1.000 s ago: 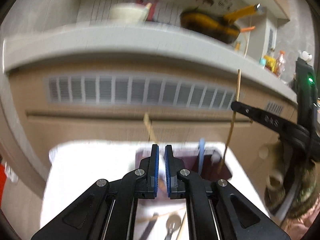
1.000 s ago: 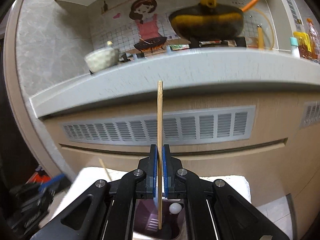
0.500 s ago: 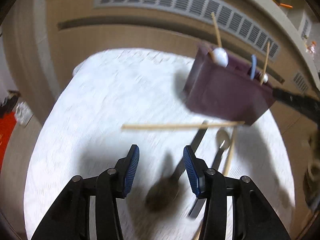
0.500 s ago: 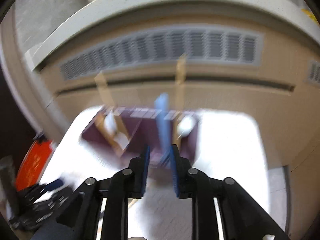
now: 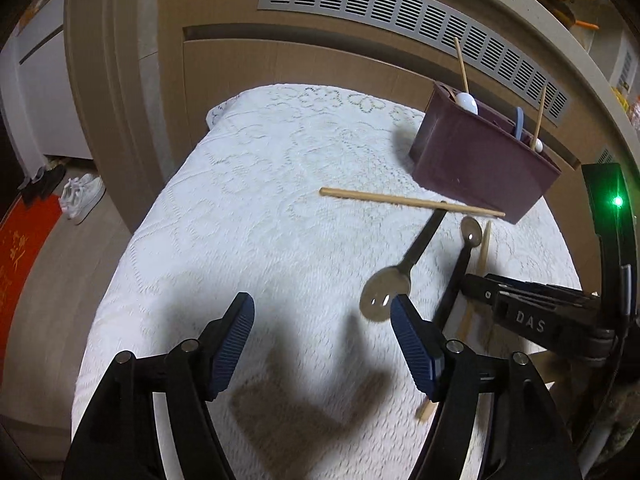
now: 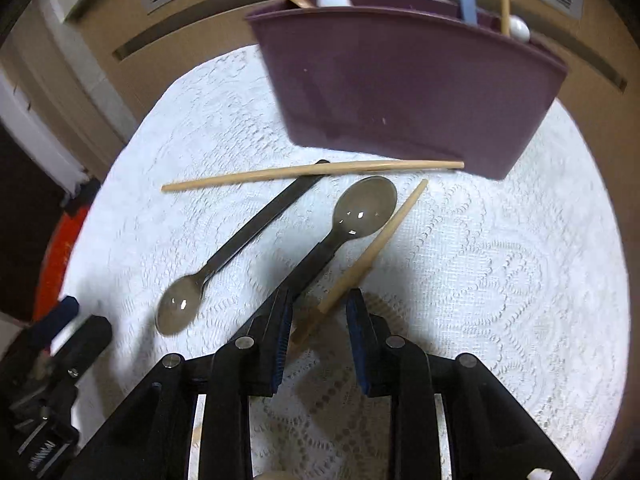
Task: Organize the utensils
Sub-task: 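Grasp the dark brown spoon with the left tool while the right tool approaches a chopstick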
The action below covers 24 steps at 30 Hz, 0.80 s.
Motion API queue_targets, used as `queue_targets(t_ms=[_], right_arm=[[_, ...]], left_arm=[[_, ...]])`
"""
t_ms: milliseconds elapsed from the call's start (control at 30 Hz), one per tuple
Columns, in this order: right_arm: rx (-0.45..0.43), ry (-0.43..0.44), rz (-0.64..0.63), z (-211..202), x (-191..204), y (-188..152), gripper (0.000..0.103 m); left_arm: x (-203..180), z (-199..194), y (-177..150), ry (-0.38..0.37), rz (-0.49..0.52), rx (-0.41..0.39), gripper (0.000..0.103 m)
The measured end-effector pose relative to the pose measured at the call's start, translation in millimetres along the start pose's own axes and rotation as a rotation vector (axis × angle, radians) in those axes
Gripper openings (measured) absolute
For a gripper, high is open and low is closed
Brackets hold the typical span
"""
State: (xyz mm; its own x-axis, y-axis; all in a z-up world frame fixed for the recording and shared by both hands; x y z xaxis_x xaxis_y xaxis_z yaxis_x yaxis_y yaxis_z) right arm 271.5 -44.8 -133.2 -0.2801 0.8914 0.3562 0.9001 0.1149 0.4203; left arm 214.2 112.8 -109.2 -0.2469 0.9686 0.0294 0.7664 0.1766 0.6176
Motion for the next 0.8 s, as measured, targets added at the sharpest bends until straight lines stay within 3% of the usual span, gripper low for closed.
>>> queue_targets(t_ms=[433, 700, 800], right_arm=[[0.004, -0.036, 0.004, -60, -54, -61, 0.009], [-0.069, -0.054, 0.059, -92, -92, -82, 0.009], [-0.077, -0.039, 0.096, -92, -100, -90, 0.009]], left_arm=[[-42, -24, -7, -0.064, 0.109, -0.029, 0.073], [-107, -16, 6, -0.268, 0.275, -0.018, 0.073], [-135, 5, 17, -0.268, 0.349, 0.021, 0.073]])
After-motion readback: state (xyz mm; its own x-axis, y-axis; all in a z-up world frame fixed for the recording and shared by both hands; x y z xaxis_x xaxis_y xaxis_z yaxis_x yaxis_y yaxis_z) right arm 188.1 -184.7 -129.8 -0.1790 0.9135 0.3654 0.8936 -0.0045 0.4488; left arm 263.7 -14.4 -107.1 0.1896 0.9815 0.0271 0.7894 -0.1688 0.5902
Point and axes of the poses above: each gripper's, at about its wrist camera, not at the fingertips, and z roughly the way its jaws point, x to its left, y to its top, the point moved 7 cm from there along z, roughly the way its jaws point, and after that the axes turned 15 degrees about y, right-handed, at the moved point
